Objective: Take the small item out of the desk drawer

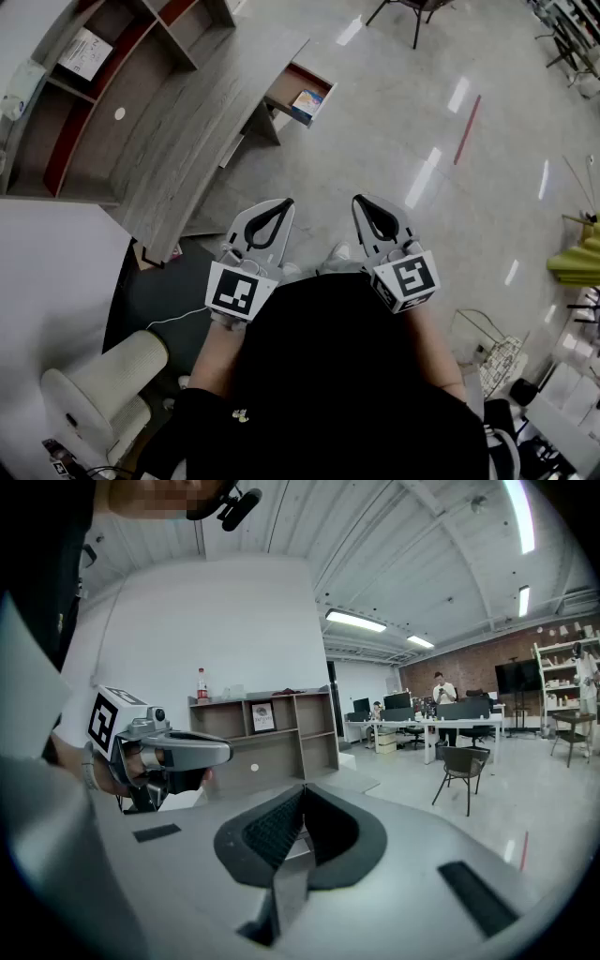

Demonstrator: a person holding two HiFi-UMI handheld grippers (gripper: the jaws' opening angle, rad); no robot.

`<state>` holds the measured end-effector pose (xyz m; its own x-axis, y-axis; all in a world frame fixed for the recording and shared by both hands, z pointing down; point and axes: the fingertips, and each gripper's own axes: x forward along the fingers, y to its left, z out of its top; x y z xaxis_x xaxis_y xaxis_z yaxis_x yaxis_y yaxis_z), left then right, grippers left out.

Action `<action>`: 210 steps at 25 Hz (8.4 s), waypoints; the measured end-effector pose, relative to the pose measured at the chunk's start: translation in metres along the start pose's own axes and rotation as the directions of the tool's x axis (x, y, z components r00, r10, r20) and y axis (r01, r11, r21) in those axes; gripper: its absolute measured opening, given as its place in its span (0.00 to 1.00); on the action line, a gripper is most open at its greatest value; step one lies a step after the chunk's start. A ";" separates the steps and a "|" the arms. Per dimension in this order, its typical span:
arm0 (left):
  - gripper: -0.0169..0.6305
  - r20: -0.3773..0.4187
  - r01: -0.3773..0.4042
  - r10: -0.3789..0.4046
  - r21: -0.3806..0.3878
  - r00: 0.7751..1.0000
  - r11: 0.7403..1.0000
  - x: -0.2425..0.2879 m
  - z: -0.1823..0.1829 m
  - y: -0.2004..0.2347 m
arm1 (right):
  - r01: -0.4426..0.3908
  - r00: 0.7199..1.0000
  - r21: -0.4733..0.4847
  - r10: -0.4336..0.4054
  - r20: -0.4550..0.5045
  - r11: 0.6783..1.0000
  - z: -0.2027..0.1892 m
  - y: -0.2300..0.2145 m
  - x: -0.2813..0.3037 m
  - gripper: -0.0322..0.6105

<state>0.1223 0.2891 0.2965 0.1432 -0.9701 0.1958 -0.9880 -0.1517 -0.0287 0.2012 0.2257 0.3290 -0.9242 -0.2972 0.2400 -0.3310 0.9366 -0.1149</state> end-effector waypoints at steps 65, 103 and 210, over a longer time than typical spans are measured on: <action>0.04 -0.360 0.080 -0.228 -0.384 0.905 0.920 0.278 -0.146 0.255 | 0.318 0.933 0.074 -0.298 -0.200 0.945 0.029 -0.200 0.243 0.05; 0.24 -0.554 -0.397 -0.313 -0.804 0.771 0.443 0.376 -0.394 0.254 | 0.533 0.789 0.050 -0.476 -0.388 0.844 -0.022 -0.265 0.160 0.05; 0.16 0.203 0.203 -0.101 -0.979 0.974 -0.003 0.252 -0.032 0.264 | 0.113 0.993 0.029 -0.112 -0.045 0.993 0.092 -0.204 0.270 0.05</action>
<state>-0.1040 0.0109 0.3698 0.2508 -0.9680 -0.0049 -0.0238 -0.0112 0.9997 0.0018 -0.0622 0.3283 -0.8718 -0.3913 0.2948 -0.4388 0.8913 -0.1145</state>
